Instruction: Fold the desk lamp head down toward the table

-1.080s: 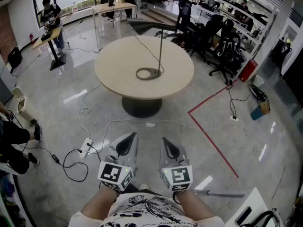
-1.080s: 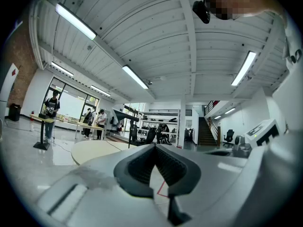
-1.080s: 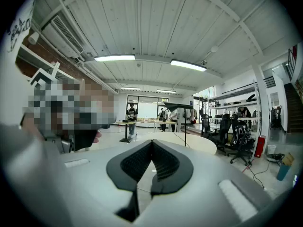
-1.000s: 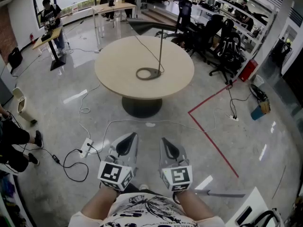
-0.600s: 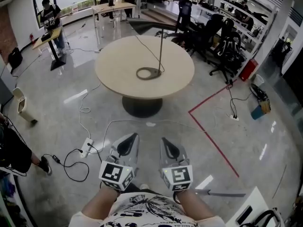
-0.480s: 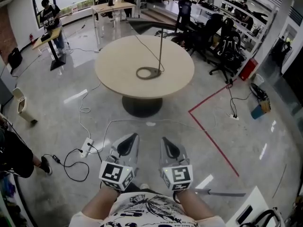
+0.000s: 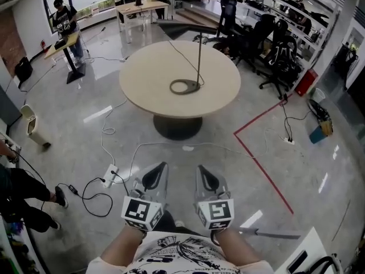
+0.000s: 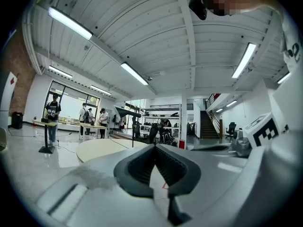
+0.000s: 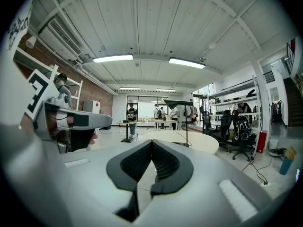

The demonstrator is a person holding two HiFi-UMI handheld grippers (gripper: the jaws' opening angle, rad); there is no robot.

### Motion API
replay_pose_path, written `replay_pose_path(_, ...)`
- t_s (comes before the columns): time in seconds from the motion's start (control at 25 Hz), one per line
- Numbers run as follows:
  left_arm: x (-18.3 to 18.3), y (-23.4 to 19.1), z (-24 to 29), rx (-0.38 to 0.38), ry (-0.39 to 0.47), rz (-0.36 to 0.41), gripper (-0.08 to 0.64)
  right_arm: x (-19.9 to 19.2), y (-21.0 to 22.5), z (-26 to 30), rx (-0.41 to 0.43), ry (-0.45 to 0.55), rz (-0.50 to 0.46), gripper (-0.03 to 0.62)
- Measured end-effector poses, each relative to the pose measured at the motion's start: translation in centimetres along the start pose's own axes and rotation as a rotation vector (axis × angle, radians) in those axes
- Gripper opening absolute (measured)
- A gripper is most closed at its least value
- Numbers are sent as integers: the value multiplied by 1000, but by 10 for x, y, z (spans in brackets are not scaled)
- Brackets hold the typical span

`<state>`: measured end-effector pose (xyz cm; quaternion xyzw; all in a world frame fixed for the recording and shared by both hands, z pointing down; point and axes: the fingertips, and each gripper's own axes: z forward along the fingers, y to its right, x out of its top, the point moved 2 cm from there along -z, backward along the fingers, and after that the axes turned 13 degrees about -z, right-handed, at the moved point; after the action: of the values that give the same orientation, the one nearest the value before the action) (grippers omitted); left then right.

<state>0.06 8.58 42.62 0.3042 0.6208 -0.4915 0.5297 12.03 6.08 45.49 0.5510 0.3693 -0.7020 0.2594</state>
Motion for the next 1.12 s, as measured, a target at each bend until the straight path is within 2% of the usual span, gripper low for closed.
replay_pose_path(0.28, 2, -15, 9, 9, -11, -29, -9, -9, -7, 14, 32, -36, -2, 9)
replay_pose_path(0.64, 6, -43, 61, -16, -33, -56, -9, -19, 24, 57, -5, -70, 20, 9)
replay_pose_path(1.12, 45, -131, 164, -71, -68, -96, -9, 3, 74, 168, -101, -114, 36, 9)
